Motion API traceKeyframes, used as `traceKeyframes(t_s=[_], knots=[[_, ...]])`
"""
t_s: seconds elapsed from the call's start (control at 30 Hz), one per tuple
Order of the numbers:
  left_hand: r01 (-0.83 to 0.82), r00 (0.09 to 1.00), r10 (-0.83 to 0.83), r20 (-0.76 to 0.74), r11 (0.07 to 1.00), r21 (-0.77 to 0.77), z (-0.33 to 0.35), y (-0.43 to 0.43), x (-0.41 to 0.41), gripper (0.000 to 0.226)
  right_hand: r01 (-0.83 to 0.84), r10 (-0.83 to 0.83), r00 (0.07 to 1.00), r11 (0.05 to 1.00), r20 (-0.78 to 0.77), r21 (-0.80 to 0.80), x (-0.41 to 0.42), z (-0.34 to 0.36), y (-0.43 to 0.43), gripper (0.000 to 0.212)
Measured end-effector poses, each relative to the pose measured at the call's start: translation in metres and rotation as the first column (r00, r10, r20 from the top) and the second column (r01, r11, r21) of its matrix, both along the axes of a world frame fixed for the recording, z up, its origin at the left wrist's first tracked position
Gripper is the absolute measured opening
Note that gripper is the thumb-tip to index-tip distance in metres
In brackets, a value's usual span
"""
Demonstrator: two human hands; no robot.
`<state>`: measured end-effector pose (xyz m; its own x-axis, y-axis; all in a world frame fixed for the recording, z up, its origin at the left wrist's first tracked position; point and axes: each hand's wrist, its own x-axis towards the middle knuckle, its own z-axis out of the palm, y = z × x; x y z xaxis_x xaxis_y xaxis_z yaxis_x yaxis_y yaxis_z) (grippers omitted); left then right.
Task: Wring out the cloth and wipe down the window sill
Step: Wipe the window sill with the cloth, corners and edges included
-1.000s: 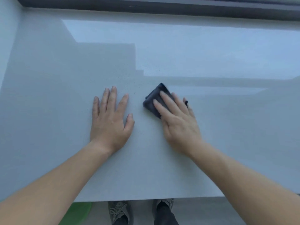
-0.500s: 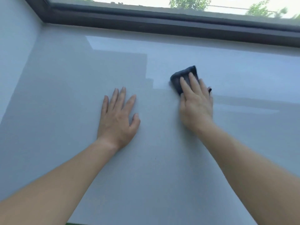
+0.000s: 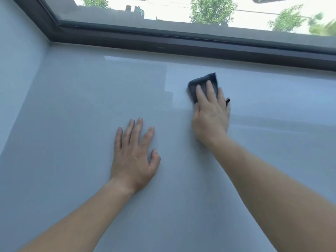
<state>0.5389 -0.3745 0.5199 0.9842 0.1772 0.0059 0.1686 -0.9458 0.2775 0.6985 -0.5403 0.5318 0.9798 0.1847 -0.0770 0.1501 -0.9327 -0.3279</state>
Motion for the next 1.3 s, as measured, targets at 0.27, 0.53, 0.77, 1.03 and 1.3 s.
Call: traceKeyframes(t_s=[0.27,0.53,0.77,1.03,1.3], knots=[[-0.036,0.997,0.040,0.059,0.997,-0.070,0.013,0.011,0.070,0.051,-0.029,0.030,0.999,0.999,0.041,-0.029,0.052,-0.007,-0.006,0.051],[0.053,0.997,-0.054,-0.055,0.998,-0.014,-0.002,0.020,0.097,0.066,-0.403,0.406,0.911,0.914,0.073,-0.054,0.035,-0.009,0.031,0.052],[0.052,0.998,-0.052,-0.047,0.999,-0.008,-0.003,0.019,0.098,0.065,-0.035,0.037,0.998,0.999,0.043,-0.042,0.073,-0.004,0.053,0.053],[0.058,0.997,-0.057,-0.042,0.998,0.021,-0.002,0.020,0.099,0.065,-0.297,0.302,0.951,0.951,0.058,-0.089,0.087,-0.007,0.019,0.051],[0.071,0.995,-0.066,-0.069,0.996,0.063,-0.003,0.018,0.101,0.066,-0.062,0.065,0.997,0.996,0.044,-0.070,0.073,-0.007,-0.010,0.051]])
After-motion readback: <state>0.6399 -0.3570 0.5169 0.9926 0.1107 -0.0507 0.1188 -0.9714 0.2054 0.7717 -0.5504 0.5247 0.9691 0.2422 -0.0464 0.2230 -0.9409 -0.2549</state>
